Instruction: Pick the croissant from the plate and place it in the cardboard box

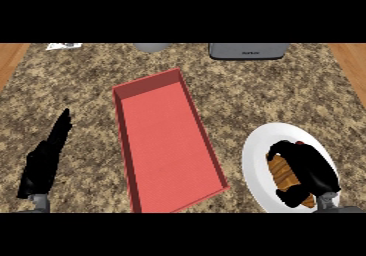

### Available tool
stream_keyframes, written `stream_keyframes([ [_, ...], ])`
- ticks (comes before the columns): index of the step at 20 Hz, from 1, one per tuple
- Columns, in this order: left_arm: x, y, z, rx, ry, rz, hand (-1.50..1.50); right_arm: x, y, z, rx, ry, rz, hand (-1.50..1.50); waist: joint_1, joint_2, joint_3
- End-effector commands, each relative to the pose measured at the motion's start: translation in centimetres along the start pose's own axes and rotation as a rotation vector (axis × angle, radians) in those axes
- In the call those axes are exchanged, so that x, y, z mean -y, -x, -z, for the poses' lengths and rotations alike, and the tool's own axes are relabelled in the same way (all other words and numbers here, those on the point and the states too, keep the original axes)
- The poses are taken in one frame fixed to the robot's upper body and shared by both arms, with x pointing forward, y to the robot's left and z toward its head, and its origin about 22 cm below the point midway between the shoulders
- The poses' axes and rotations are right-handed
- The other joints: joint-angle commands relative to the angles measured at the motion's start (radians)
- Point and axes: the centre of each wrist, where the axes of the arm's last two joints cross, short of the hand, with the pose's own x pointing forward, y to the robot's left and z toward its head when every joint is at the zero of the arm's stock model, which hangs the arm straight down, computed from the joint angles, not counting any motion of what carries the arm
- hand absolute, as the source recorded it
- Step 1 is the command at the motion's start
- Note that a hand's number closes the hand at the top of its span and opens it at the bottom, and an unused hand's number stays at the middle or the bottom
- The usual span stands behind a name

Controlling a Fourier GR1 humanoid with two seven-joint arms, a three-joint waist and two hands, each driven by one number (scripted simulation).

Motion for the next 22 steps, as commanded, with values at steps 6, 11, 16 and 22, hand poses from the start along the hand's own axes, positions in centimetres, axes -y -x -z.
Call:
stream_keyframes([
  [6,-1.0,1.1,-1.2,-0.017,-0.037,-0.002,0.00,-1.7,-6.3,-6.3,-0.506,0.263,-0.018,1.50,-0.022,-0.007,-0.002],
  [11,-0.6,0.2,-0.4,0.010,-0.030,0.014,0.00,3.2,-12.1,-10.6,-0.465,0.392,0.102,1.50,-0.005,-0.002,-0.001],
  [16,0.1,0.7,0.0,0.014,0.003,-0.009,0.00,6.0,-14.9,-12.0,-0.186,0.574,0.279,1.50,0.005,0.002,0.001],
  [22,0.8,-0.1,1.5,0.008,0.001,-0.008,0.00,7.4,-19.6,-12.4,-0.012,0.622,0.346,1.50,0.015,0.007,0.000],
])
